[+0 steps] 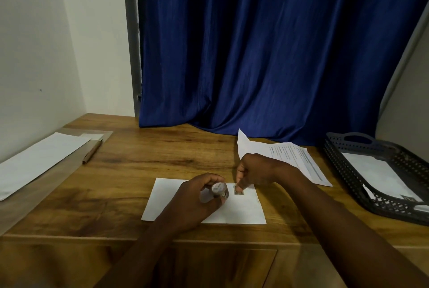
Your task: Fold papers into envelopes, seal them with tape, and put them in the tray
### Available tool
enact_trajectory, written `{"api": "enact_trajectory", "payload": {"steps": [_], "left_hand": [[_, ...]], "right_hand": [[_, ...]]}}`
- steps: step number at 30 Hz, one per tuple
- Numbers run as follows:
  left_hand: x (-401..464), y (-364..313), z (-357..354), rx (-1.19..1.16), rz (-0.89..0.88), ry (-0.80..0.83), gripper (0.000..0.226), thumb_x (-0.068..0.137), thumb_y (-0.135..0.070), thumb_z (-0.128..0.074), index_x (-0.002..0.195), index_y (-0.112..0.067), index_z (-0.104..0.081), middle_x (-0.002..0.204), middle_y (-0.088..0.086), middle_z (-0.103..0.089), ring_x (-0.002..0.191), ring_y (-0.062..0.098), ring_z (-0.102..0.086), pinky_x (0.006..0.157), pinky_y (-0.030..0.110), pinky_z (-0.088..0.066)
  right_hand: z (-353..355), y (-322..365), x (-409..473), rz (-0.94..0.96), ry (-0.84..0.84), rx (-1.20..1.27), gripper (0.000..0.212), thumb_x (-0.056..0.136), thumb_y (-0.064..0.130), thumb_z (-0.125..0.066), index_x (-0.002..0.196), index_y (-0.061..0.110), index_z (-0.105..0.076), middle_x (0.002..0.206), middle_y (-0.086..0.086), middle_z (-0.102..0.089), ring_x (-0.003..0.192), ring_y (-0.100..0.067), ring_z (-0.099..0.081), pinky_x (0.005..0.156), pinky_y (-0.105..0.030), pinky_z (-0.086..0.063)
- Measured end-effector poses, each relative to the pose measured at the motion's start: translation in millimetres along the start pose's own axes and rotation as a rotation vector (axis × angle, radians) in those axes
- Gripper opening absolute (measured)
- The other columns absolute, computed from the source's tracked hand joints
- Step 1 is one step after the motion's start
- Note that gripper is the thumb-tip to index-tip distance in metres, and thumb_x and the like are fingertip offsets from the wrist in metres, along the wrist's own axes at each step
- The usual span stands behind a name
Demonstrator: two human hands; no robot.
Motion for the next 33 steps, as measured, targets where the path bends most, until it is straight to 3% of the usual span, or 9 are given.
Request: {"api": "enact_trajectory", "payload": {"steps": [10,18,22,25,33], "left_hand": [[0.5,-2.4,-1.7,0.057,0.012,0.029,0.039,0.088,-0.035,-0.077,0.124,-0.036,-0.063,0.119,-0.024,-0.064,0.110,-0.004,-0.058,0.089,0.009,-0.046],[-0.8,-2.4,-5.2,0.202,-0.004,0.060,0.041,0.088,-0.043,-0.074,0.125,-0.044,-0.057,0.115,-0.035,-0.054,0.110,-0.009,-0.051,0.082,0.003,-0.040],[-0.1,-3.2,-5.6,0.225,-0.015,0.067,0.044,0.088,-0.045,-0.074,0.128,-0.041,-0.058,0.117,-0.032,-0.054,0.109,-0.008,-0.051,0.082,0.003,-0.039],[-0.1,-3.5,-5.8,0.230,-0.013,0.067,0.044,0.088,-0.044,-0.074,0.129,-0.040,-0.058,0.118,-0.031,-0.054,0.109,-0.005,-0.051,0.083,0.005,-0.039],[-0.7,-4.7,-6.2,0.267,-0.050,0.065,0.042,0.088,-0.042,-0.074,0.126,-0.042,-0.057,0.115,-0.034,-0.052,0.109,-0.008,-0.050,0.083,0.003,-0.039]], "right_hand": [[-7.6,-16.4,4.8,-0.074,-0.124,0.123,0.029,0.068,0.034,-0.090,0.088,0.021,-0.073,0.085,0.004,-0.070,0.083,-0.015,-0.064,0.077,-0.032,-0.053],[-17.4,-34.7,-1.5,-0.093,-0.153,0.397,0.028,0.068,0.034,-0.091,0.087,0.021,-0.075,0.079,0.004,-0.068,0.075,-0.012,-0.061,0.067,-0.023,-0.048],[-19.7,-35.6,-3.6,-0.104,-0.168,0.464,0.036,0.065,0.046,-0.090,0.087,0.019,-0.077,0.069,0.010,-0.068,0.065,-0.005,-0.057,0.062,-0.022,-0.044],[-28.2,-35.6,-1.5,-0.136,-0.223,0.450,0.043,0.061,0.049,-0.091,0.086,0.019,-0.073,0.074,0.006,-0.068,0.068,-0.009,-0.057,0.063,-0.025,-0.046],[-43.8,-35.8,-1.0,-0.166,-0.401,0.457,0.031,0.068,0.043,-0.088,0.081,0.022,-0.070,0.071,0.005,-0.067,0.066,-0.010,-0.059,0.063,-0.031,-0.051]]}}
Point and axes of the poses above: each hand's wrist, its own x-axis towards the middle knuckle, its own z-axis out of the back of the hand, y = z × x, the point moved 4 cm from there along x, towards the middle knuckle
